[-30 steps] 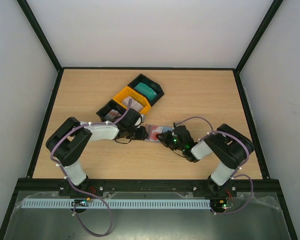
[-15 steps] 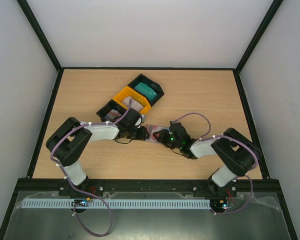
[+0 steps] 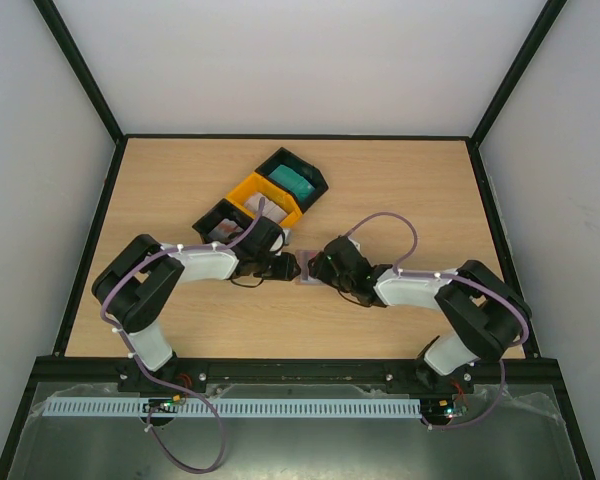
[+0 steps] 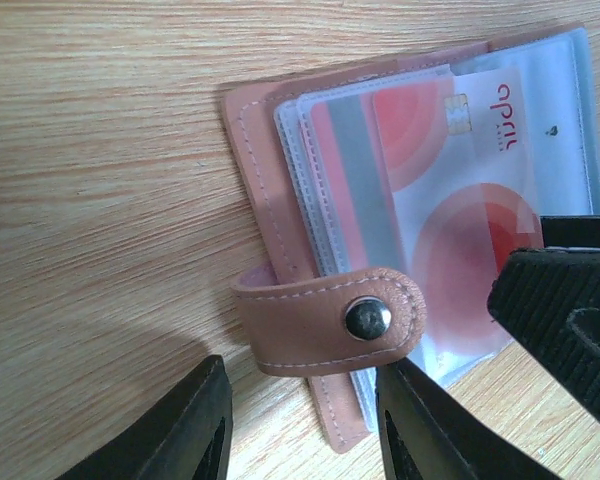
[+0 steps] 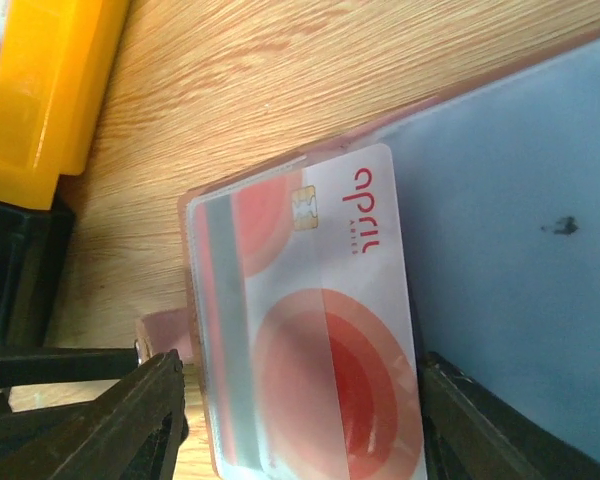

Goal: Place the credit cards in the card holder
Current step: Insert the credit card into the card holder, then adjust the storage box at the center of the board.

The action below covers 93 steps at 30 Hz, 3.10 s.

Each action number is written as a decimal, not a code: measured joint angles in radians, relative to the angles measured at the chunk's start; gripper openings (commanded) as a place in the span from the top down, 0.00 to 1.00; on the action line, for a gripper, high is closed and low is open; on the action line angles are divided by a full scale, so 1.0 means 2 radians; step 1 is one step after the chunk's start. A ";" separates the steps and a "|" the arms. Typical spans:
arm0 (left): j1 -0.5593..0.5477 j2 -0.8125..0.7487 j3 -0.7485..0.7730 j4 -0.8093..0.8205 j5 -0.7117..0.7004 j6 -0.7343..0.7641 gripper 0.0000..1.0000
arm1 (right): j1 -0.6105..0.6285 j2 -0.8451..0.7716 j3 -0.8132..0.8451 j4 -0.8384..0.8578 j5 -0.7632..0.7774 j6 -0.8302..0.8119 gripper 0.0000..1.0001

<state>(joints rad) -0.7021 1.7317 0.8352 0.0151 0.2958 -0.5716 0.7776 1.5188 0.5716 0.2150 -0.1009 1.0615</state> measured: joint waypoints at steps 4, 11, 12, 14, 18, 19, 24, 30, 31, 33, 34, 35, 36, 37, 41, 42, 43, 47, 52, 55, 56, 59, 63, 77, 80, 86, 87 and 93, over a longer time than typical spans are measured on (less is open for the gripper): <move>0.000 0.000 0.000 0.001 0.002 0.000 0.58 | 0.006 -0.002 0.010 -0.028 0.018 -0.004 0.27; 0.000 0.000 0.000 0.001 0.001 0.000 0.60 | 0.011 -0.054 0.010 -0.073 0.063 -0.014 0.22; 0.000 0.000 0.000 0.001 0.001 0.000 0.60 | 0.011 -0.060 0.012 -0.080 0.072 -0.017 0.22; 0.000 0.000 0.000 0.002 0.001 -0.002 0.60 | 0.011 -0.063 0.017 -0.091 0.088 -0.026 0.25; 0.000 0.000 -0.001 0.004 0.001 -0.007 0.60 | 0.011 -0.048 0.029 -0.104 0.103 -0.042 0.30; 0.000 0.000 -0.002 0.006 0.002 -0.008 0.61 | 0.011 -0.040 0.032 -0.105 0.104 -0.046 0.31; 0.000 0.000 -0.003 0.009 0.002 -0.014 0.63 | 0.011 0.002 0.046 -0.103 0.095 -0.058 0.35; -0.001 0.003 -0.003 0.014 0.002 -0.019 0.64 | 0.011 0.025 0.053 -0.086 0.077 -0.068 0.36; -0.001 0.004 -0.003 0.016 0.002 -0.019 0.64 | 0.011 0.028 0.053 -0.081 0.071 -0.069 0.37; -0.002 0.007 -0.002 0.020 0.004 -0.019 0.64 | 0.011 0.031 0.053 -0.072 0.062 -0.070 0.38; -0.002 0.008 -0.001 0.021 0.005 -0.019 0.64 | 0.011 0.032 0.053 -0.069 0.059 -0.070 0.38; -0.003 0.010 0.001 0.022 0.005 -0.019 0.64 | 0.011 0.033 0.053 -0.064 0.052 -0.071 0.39; -0.003 0.012 0.003 0.023 0.005 -0.019 0.64 | 0.011 0.034 0.053 -0.062 0.048 -0.071 0.39; -0.004 0.014 0.005 0.023 0.006 -0.019 0.64 | 0.011 0.034 0.053 -0.059 0.042 -0.071 0.39; -0.006 0.019 0.010 0.023 0.006 -0.019 0.64 | 0.011 0.036 0.051 -0.040 0.021 -0.071 0.40; -0.006 0.019 0.011 0.023 0.006 -0.019 0.64 | 0.010 0.036 0.048 -0.035 0.018 -0.071 0.40; -0.006 0.019 0.011 0.023 0.006 -0.018 0.65 | 0.009 0.036 0.046 -0.029 0.015 -0.070 0.41; -0.006 0.019 0.011 0.022 0.006 -0.018 0.66 | 0.005 0.038 0.041 -0.011 0.003 -0.067 0.43; -0.006 0.019 0.012 0.020 0.005 -0.015 0.69 | 0.003 0.039 0.035 0.009 -0.007 -0.064 0.47; -0.006 0.020 0.013 0.019 0.003 -0.014 0.71 | 0.002 0.039 0.026 0.028 -0.015 -0.058 0.51; -0.006 0.020 0.014 0.017 0.002 -0.014 0.71 | 0.001 0.039 0.020 0.038 -0.018 -0.055 0.52; -0.006 0.021 0.015 0.014 -0.001 -0.014 0.71 | -0.004 0.036 0.009 0.056 -0.024 -0.050 0.53; -0.007 0.022 0.016 0.014 -0.001 -0.013 0.72 | -0.004 0.014 0.004 0.045 -0.014 -0.048 0.52; -0.011 0.003 0.019 -0.019 -0.018 0.003 0.57 | -0.004 -0.075 0.034 -0.077 0.082 -0.088 0.43; -0.011 -0.024 0.023 -0.052 -0.030 0.015 0.54 | -0.006 -0.101 0.034 -0.100 0.101 -0.094 0.42; -0.010 -0.074 0.085 -0.123 -0.076 0.052 0.36 | -0.017 -0.140 0.035 -0.118 0.109 -0.106 0.40; -0.009 -0.078 0.102 -0.133 -0.087 0.060 0.32 | -0.021 -0.143 0.035 -0.119 0.109 -0.108 0.39; 0.004 -0.075 0.185 -0.175 -0.142 0.118 0.14 | -0.053 -0.154 0.035 -0.125 0.101 -0.116 0.36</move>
<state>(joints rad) -0.6941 1.5814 1.2053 -0.3340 0.0124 -0.3347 0.6712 1.2098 0.6407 -0.0345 0.1020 0.8288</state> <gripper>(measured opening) 0.770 0.626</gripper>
